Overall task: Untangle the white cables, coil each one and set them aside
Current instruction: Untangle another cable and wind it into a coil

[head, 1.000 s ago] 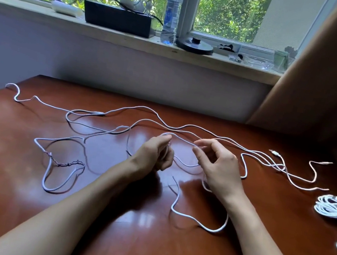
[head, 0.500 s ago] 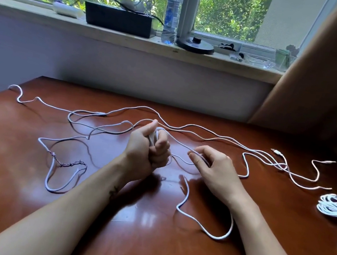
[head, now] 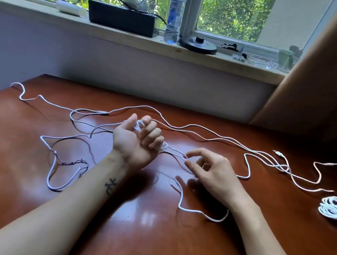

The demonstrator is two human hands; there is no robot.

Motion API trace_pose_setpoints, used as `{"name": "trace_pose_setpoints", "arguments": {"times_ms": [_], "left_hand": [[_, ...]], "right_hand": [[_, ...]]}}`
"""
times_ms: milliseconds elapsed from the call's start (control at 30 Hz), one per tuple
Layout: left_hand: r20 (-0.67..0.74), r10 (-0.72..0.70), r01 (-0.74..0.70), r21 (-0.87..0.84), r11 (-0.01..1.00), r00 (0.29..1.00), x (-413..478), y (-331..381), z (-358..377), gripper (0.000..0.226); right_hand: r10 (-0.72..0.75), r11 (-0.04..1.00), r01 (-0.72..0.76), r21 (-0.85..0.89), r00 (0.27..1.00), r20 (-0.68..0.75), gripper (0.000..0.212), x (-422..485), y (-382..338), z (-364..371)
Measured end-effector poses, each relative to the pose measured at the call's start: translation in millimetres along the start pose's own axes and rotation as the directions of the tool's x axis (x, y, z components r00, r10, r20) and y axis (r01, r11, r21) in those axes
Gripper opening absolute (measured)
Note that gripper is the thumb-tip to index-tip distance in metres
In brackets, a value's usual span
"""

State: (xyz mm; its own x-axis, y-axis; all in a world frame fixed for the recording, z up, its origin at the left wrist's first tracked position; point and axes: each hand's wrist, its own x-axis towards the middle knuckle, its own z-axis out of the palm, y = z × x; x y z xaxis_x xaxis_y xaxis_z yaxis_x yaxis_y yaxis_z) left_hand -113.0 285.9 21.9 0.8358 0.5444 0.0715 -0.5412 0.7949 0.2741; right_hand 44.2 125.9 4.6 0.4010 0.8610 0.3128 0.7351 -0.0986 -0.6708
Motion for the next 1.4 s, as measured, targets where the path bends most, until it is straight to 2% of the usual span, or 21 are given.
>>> {"name": "trace_pose_setpoints", "arguments": {"times_ms": [133, 233, 300, 367, 433, 500, 633, 733, 800, 900, 967, 1033, 1100, 1167, 1267, 1333, 1400], "left_hand": [[-0.048, 0.056, -0.058, -0.029, 0.998, 0.997, 3, 0, 1, 0.043], [-0.123, 0.119, -0.115, 0.041, 0.993, 0.985, 8, -1, 4, 0.042], [-0.167, 0.167, -0.144, 0.14, 0.98, 0.972, 12, -1, 4, 0.042], [-0.204, 0.227, -0.161, 0.297, 0.941, 0.952, 15, -3, 2, 0.042], [-0.209, 0.301, -0.177, 0.462, 0.869, 0.93, 17, -6, 1, 0.042], [-0.166, 0.365, -0.203, 0.593, 0.779, 0.916, 18, -10, 0, 0.04], [-0.051, 0.423, -0.236, 0.768, 0.596, 0.905, 19, -16, -3, 0.041], [-0.004, 0.447, -0.257, 0.814, 0.521, 0.895, 18, -18, -4, 0.041], [0.018, 0.459, -0.271, 0.828, 0.491, 0.888, 17, -18, -3, 0.039], [0.026, 0.472, -0.278, 0.837, 0.471, 0.881, 18, -17, -4, 0.039], [0.051, 0.479, -0.285, 0.857, 0.429, 0.876, 17, -17, -5, 0.04], [0.101, 0.49, -0.298, 0.891, 0.342, 0.866, 16, -18, -7, 0.039], [0.146, 0.496, -0.316, 0.907, 0.278, 0.856, 14, -17, -7, 0.036], [0.177, 0.496, -0.323, 0.92, 0.224, 0.85, 12, -17, -6, 0.035], [0.242, 0.471, -0.337, 0.933, 0.127, 0.848, 11, -19, -6, 0.035], [0.315, 0.435, -0.345, 0.938, -0.009, 0.844, 10, -18, -12, 0.038], [0.378, 0.389, -0.305, 0.922, -0.237, 0.84, 11, -14, -21, 0.043]], "right_hand": [[-0.009, 0.998, 0.011, -0.062, 0.999, 0.039, 0.005, 0, -1, 2], [-0.005, 0.999, 0.01, -0.047, 0.992, 0.122, 0.011, -3, -2, 7], [-0.007, 1.0, 0.003, 0.026, 0.988, 0.154, 0.018, -5, -5, 11], [-0.008, 0.996, -0.007, 0.09, 0.986, 0.167, 0.016, -5, -10, 12], [-0.011, 0.986, -0.017, 0.166, 0.986, 0.166, 0.006, -5, -15, 11], [-0.015, 0.979, -0.019, 0.205, 0.986, 0.163, 0.012, -6, -18, 9], [-0.061, 0.987, 0.057, 0.15, 0.998, 0.027, 0.013, -4, -19, 9], [-0.122, 0.993, 0.122, -0.003, 0.988, -0.099, 0.007, -2, -16, 8], [-0.104, 0.993, 0.093, -0.077, 0.983, -0.154, 0.007, -2, -14, 6], [-0.015, 0.986, -0.021, -0.167, 0.977, -0.212, 0.023, 0, -10, 4], [-0.007, 0.989, -0.023, -0.149, 0.981, -0.196, 0.022, 0, -8, 3], [-0.065, 0.998, 0.063, -0.02, 0.983, -0.17, 0.008, -1, -9, 4], [-0.121, 0.989, 0.135, 0.068, 0.976, -0.181, 0.015, -1, -10, 5], [-0.15, 0.984, 0.168, 0.066, 0.964, -0.221, 0.019, 0, -13, 7], [-0.199, 0.98, 0.196, -0.036, 0.944, -0.265, 0.015, 1, -14, 8], [-0.171, 0.985, 0.166, -0.04, 0.95, -0.262, 0.008, 1, -12, 6], [-0.096, 0.995, 0.096, -0.011, 0.959, -0.266, 0.013, 1, -11, 3]]}}
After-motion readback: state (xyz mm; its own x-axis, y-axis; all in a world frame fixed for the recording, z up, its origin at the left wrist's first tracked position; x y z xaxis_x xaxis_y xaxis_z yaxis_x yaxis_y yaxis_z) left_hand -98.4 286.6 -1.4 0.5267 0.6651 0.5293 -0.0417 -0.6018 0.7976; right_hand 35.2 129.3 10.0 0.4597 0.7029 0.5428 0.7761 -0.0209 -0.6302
